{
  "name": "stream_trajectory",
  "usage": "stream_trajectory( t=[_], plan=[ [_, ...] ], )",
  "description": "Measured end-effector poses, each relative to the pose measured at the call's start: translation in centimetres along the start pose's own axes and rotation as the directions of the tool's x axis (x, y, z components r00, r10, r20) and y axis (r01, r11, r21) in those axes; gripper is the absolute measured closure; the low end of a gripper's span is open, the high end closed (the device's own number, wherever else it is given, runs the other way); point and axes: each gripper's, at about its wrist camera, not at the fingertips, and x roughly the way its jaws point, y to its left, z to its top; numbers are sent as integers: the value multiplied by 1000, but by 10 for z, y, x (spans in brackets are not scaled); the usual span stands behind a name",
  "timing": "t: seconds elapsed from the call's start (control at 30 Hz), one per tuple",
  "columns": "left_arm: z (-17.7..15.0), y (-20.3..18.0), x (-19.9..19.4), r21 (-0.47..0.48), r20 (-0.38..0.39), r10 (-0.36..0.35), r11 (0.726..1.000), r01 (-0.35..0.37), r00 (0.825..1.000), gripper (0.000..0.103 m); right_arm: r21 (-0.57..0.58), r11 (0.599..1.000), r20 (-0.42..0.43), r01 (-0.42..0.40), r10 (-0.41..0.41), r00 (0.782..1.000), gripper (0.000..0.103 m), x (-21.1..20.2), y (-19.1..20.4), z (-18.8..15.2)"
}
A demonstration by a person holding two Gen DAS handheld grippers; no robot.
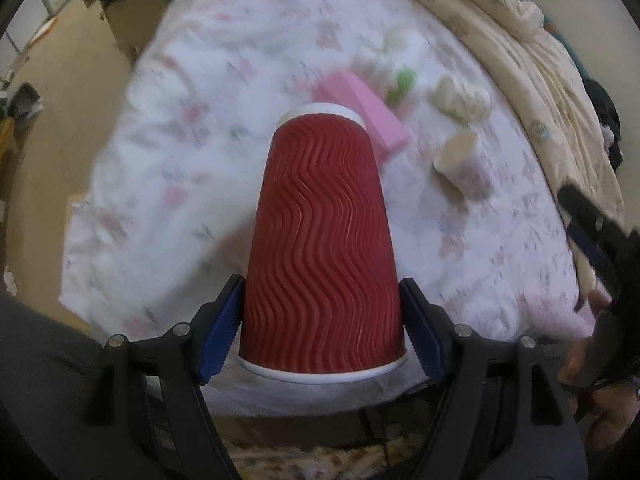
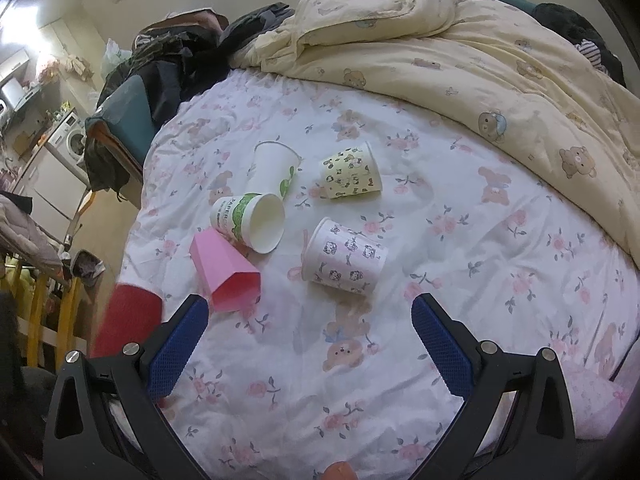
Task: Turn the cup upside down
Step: 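Lift the red cup off the bed with the left tool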
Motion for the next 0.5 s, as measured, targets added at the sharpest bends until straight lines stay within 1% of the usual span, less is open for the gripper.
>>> stream_trajectory(
  t=[0.07,0.2,0.33,0.5],
  plan=[
    [-10,-12,9,27,-28,-24,999,25,999,30,3,1000,0,5,-5,1000,0,-2,-3,-2],
    [-22,-30,22,58,-52,3,998,0,999,30,18,1000,-5,-8,8,1000,0,-5,-7,-4],
    [-20,-31,29,45,-43,29,999,-27,999,29,30,1000,25,-8,8,1000,0,-12,-11,-2],
    [-20,-24,45,-3,-118,0,1000,0,993,27,37,999,37,-25,24,999,0,-14,-12,0]
  ],
)
